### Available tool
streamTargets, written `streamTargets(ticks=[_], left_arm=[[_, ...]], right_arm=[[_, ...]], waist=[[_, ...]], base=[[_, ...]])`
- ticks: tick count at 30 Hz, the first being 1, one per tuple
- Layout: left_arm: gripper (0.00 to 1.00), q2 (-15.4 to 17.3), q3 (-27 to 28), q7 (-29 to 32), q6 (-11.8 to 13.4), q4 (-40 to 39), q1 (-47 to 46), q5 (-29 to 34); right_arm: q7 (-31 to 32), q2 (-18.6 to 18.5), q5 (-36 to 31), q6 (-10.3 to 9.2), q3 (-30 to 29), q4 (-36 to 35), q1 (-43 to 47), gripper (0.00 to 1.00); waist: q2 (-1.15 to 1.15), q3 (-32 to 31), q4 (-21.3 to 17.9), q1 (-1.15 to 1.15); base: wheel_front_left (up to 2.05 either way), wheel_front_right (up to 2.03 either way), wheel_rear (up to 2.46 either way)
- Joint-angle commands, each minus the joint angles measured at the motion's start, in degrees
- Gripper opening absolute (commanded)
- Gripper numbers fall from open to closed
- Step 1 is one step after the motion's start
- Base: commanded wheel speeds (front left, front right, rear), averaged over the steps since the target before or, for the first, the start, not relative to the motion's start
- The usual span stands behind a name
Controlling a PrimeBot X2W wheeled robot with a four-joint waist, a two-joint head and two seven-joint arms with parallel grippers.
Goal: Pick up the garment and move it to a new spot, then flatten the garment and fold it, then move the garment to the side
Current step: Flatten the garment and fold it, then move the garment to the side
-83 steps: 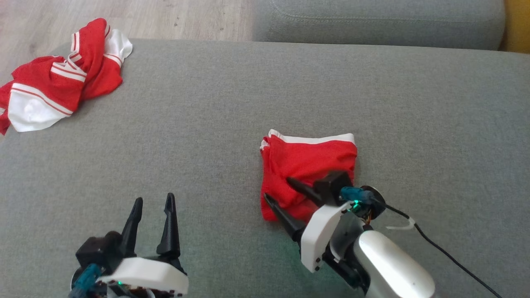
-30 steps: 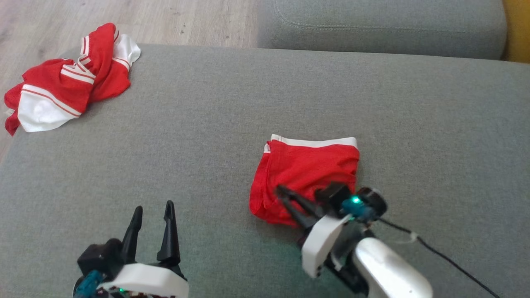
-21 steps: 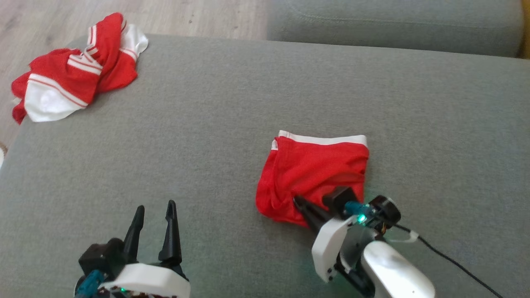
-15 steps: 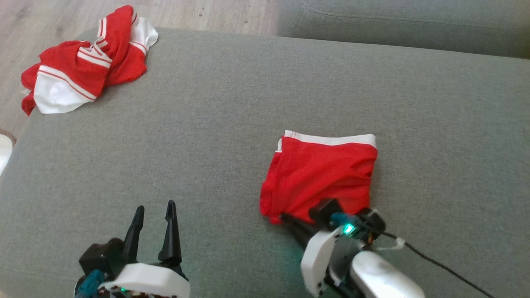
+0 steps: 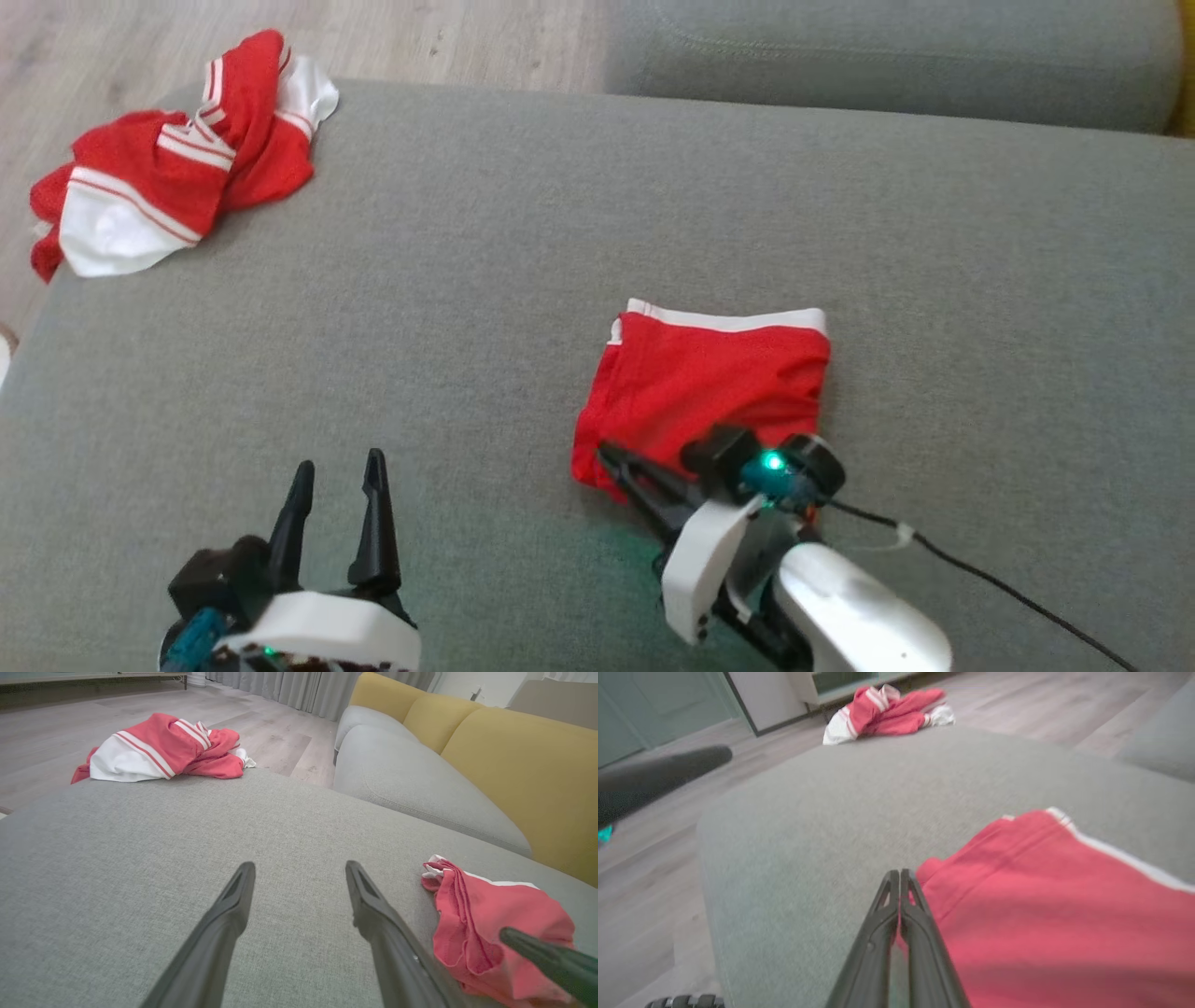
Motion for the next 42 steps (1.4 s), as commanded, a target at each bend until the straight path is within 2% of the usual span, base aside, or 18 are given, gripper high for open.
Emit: streamTargets(ticks=[1, 4, 5, 6, 7, 8, 16, 22, 28, 42], left_arm=[[1.0, 1.3, 2.4, -0.7, 0.0, -1.3, -2.3, -0.3], [1.0, 2.2, 2.5, -0.9, 0.1, -1.4, -2.2, 0.3], [1.0, 2.4, 2.5, -0.9, 0.3, -1.4, -2.2, 0.6], [1.0, 2.5, 2.6, -0.9, 0.5, -1.4, -2.1, 0.7], [1.0, 2.5, 2.6, -1.1, 0.5, -1.5, -2.2, 0.8], [1.0, 2.4, 2.5, -1.1, 0.5, -1.4, -2.2, 0.8], [1.0, 0.8, 1.3, -2.0, -0.3, -0.1, -1.3, 1.3], [1.0, -0.3, 0.8, -2.6, -1.2, 1.8, 0.6, 1.4], [1.0, -0.2, 0.9, -2.8, -1.2, 1.9, 2.2, 1.7], [1.0, -0.5, 0.4, -2.8, -1.2, 2.6, 1.5, 2.0]], right_arm=[[-1.1, 0.8, -0.3, -0.04, -0.5, -2.7, -0.8, 0.06], [-2.6, 0.8, -1.2, -0.04, -4.5, -5.6, 1.0, 0.25], [-3.0, 0.8, -1.8, -0.04, -6.2, -6.5, 1.9, 0.37], [-3.3, 0.8, -2.2, -0.04, -7.9, -7.5, 2.8, 0.44], [-3.9, 0.8, -3.3, -0.04, -11.8, -9.6, 5.0, 0.87], [-3.9, 0.8, -3.9, -0.04, -13.7, -10.6, 6.3, 1.0], [-3.6, 0.8, -6.3, -0.04, -27.8, -17.9, 16.9, 1.0], [-4.4, 0.8, -7.6, -0.04, -34.6, -21.0, 21.6, 1.0], [-4.9, 0.8, -7.0, -0.04, -37.4, -22.6, 24.3, 1.0], [-4.6, 0.8, -7.4, -0.04, -37.7, -21.8, 24.4, 1.0]], waist=[[0.0, -1.0, -0.9, 0.0], [0.0, -2.3, -2.0, 0.0], [0.0, -2.7, -2.4, 0.0], [0.0, -3.1, -2.8, 0.0], [0.0, -3.9, -3.5, 0.0], [0.0, -4.3, -3.9, 0.0], [0.0, -6.3, -5.9, 0.0], [0.0, -6.8, -6.4, 0.0], [0.0, -7.1, -6.6, 0.0], [0.0, -7.0, -6.6, 0.0]], base=[[0.0, 0.0, 0.0], [0.0, 0.0, 0.0], [0.0, 0.0, 0.0], [0.0, 0.0, 0.0], [0.0, 0.0, 0.0], [0.0, 0.0, 0.0], [0.0, 0.0, 0.0], [0.0, 0.0, 0.0], [0.0, 0.0, 0.0], [0.0, 0.0, 0.0]])
